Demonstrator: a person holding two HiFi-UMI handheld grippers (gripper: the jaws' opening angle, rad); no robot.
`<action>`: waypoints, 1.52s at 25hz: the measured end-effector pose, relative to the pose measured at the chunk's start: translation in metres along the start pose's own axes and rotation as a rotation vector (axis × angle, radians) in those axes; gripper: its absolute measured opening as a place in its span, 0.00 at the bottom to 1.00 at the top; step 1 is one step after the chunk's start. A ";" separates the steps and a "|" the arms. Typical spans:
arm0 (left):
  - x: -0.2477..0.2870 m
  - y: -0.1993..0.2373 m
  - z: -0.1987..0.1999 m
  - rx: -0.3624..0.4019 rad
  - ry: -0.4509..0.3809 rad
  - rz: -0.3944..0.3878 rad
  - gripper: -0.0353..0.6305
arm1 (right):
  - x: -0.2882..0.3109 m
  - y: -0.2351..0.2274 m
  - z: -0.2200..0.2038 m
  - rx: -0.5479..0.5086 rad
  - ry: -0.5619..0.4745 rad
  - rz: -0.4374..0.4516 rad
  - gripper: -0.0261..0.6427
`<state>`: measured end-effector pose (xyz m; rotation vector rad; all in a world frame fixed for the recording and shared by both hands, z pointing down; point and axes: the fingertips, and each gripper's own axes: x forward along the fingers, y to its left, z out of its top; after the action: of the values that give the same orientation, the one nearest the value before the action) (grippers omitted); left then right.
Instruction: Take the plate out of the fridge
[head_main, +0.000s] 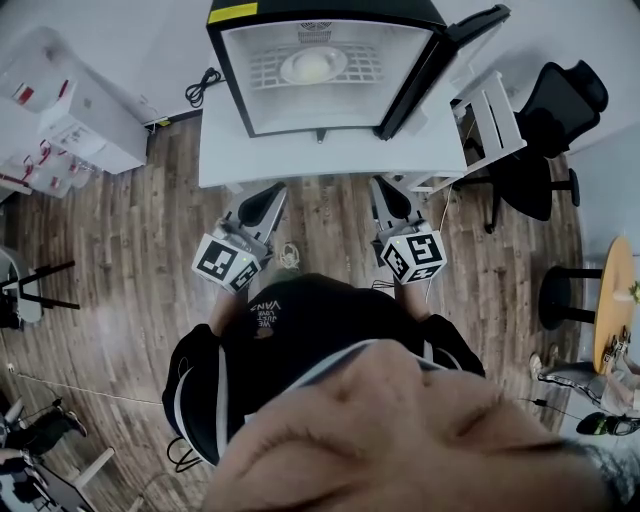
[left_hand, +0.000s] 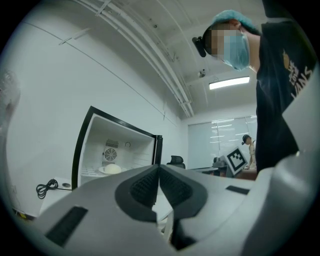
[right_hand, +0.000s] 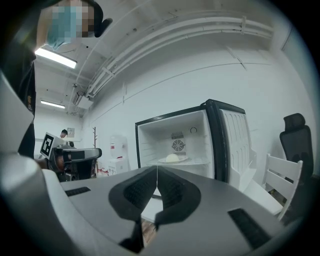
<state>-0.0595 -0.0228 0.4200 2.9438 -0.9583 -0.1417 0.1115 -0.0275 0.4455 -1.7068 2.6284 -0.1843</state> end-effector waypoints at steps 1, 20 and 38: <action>0.002 0.005 0.000 0.000 0.000 -0.002 0.08 | 0.005 -0.001 0.000 0.004 -0.001 -0.001 0.06; 0.044 0.081 0.003 -0.012 -0.007 -0.077 0.08 | 0.077 -0.024 0.007 0.030 0.002 -0.084 0.06; 0.059 0.128 -0.002 -0.008 0.012 -0.170 0.08 | 0.119 -0.025 0.002 0.062 -0.010 -0.171 0.06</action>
<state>-0.0866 -0.1615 0.4259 3.0117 -0.7026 -0.1326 0.0855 -0.1464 0.4532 -1.9053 2.4412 -0.2547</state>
